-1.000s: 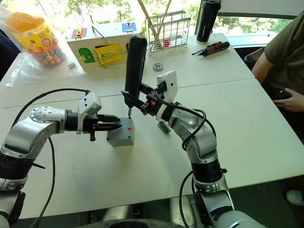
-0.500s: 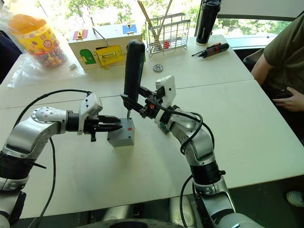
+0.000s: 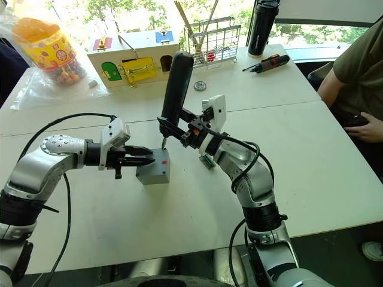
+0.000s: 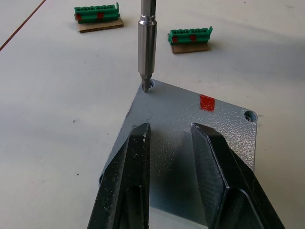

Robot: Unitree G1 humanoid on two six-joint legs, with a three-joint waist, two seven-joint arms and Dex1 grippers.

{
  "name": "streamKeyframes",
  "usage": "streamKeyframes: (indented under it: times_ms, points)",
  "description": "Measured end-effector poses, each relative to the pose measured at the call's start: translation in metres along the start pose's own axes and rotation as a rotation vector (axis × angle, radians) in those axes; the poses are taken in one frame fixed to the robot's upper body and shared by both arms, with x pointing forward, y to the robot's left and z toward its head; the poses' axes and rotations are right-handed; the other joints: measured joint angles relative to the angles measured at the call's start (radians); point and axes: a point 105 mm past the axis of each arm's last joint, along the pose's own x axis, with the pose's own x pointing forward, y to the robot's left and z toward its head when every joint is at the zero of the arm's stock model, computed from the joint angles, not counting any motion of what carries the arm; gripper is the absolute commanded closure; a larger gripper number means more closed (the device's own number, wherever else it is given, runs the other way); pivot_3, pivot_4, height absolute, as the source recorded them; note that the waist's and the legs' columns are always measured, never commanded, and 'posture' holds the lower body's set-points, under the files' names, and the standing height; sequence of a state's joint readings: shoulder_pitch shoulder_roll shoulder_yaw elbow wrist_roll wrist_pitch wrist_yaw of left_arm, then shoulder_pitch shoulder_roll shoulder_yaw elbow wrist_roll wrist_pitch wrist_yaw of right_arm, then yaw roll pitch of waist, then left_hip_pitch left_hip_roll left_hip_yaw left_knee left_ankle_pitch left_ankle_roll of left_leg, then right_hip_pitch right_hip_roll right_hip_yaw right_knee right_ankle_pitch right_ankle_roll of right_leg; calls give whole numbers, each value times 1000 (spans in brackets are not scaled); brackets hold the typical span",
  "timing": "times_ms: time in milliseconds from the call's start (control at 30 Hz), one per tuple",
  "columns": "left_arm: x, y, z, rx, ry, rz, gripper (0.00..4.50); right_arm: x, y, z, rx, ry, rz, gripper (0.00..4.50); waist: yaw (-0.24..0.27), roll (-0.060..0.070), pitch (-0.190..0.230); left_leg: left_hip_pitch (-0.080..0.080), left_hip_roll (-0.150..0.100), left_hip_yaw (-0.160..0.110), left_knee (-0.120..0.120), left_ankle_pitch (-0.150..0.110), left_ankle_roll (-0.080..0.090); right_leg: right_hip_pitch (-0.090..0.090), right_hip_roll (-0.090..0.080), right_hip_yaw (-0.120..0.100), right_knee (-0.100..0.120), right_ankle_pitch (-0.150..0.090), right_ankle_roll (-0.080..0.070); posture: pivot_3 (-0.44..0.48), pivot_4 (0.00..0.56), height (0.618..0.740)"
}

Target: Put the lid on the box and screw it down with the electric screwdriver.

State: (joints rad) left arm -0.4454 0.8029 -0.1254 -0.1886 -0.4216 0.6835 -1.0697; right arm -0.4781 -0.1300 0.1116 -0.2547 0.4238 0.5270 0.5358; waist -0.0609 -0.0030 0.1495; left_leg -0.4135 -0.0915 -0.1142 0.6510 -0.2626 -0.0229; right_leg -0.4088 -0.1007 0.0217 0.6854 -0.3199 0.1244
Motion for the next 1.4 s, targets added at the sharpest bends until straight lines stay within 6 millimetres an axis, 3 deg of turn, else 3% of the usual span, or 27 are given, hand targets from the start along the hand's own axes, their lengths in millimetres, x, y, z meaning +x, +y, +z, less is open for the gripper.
streamKeyframes:
  times_ms: [1400]
  points:
    - [4,3,2,-1,-14,-4,3174,-7,-7,0,9,36,-22,2616,16,0,0,0,0,0,0,0,0,0,0,0,-1,0,0,0,150,740]
